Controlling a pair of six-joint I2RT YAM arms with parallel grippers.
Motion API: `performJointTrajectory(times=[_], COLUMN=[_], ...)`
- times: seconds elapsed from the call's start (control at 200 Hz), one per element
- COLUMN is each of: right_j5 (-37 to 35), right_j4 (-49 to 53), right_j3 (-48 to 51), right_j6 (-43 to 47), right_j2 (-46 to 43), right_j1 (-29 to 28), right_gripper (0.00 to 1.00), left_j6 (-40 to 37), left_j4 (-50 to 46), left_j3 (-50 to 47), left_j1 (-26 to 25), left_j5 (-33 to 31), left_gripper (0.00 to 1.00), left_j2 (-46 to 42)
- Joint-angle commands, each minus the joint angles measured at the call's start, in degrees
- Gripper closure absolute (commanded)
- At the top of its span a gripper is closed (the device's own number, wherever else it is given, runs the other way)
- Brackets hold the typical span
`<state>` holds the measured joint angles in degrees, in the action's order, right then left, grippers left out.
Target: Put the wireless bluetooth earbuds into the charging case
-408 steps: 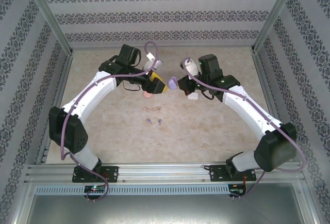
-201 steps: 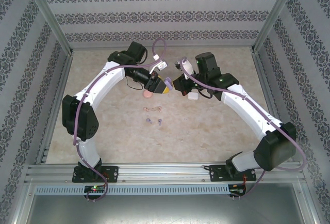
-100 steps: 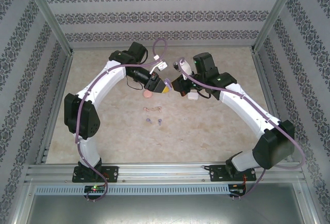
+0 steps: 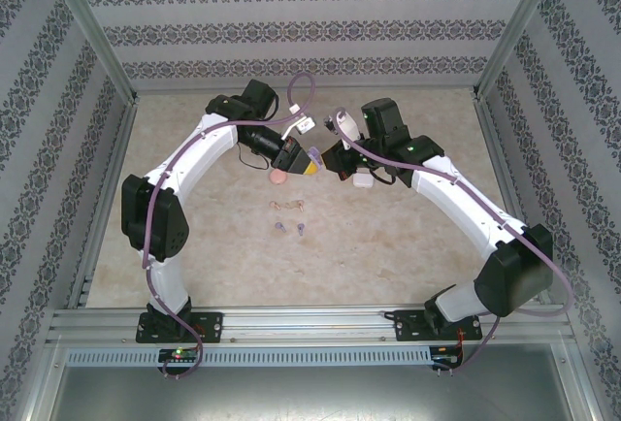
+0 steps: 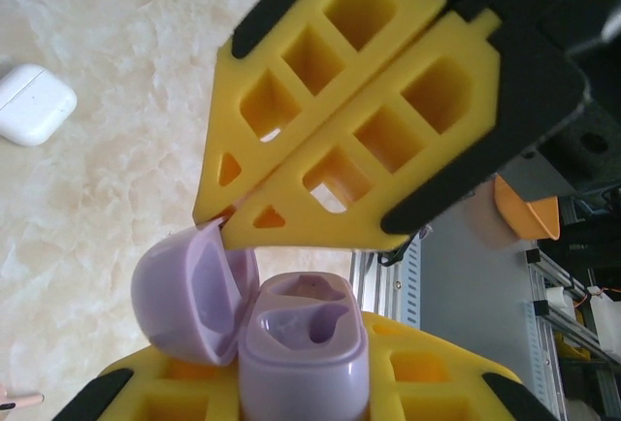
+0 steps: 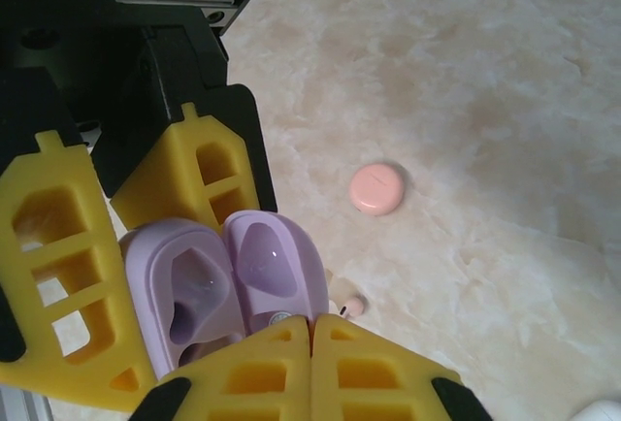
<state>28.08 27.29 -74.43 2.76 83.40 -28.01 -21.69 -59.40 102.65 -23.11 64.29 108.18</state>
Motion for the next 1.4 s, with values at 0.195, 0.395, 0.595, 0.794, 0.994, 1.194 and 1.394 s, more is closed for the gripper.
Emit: performJointTrajectory(times=[0.195,0.395,0.595,0.794,0.994,1.194,1.394], right_j5=[-3.62,-8.10,-16.05,-21.52,-23.66,-25.16,-26.74], right_j4=[0.23,1.35,0.38,-1.01,-0.62,1.39,4.03], right_j3=[3.24,9.80,14.63,13.25,6.92,0.64,-5.10], right_j6=[-5.45,-15.20,-24.14,-29.27,-28.44,-26.10,-24.75], right_j2=[-10.30,-15.86,-12.97,-1.97,11.04,20.60,27.71], right_j1=[1.72,0.17,-8.14,-16.26,-22.16,-24.68,-25.65], right_gripper=[0.63,0.41,0.38,0.39,0.42,0.46,0.49], left_j6=[10.25,20.82,27.73,33.77,34.31,34.93,36.06], left_j4=[19.01,37.27,54.58,68.60,81.06,85.36,79.77], left_j3=[-10.50,-23.11,-37.69,-49.41,-58.67,-62.51,-60.07], left_j1=[5.84,8.07,7.97,7.86,7.23,6.97,6.96], left_j5=[-1.49,-10.00,-23.58,-35.41,-43.59,-55.25,-60.08], left_gripper=[1.00,1.00,1.00,1.00,1.00,1.00,1.00], left_j2=[-7.63,-18.77,-32.85,-43.92,-50.27,-55.61,-58.20])
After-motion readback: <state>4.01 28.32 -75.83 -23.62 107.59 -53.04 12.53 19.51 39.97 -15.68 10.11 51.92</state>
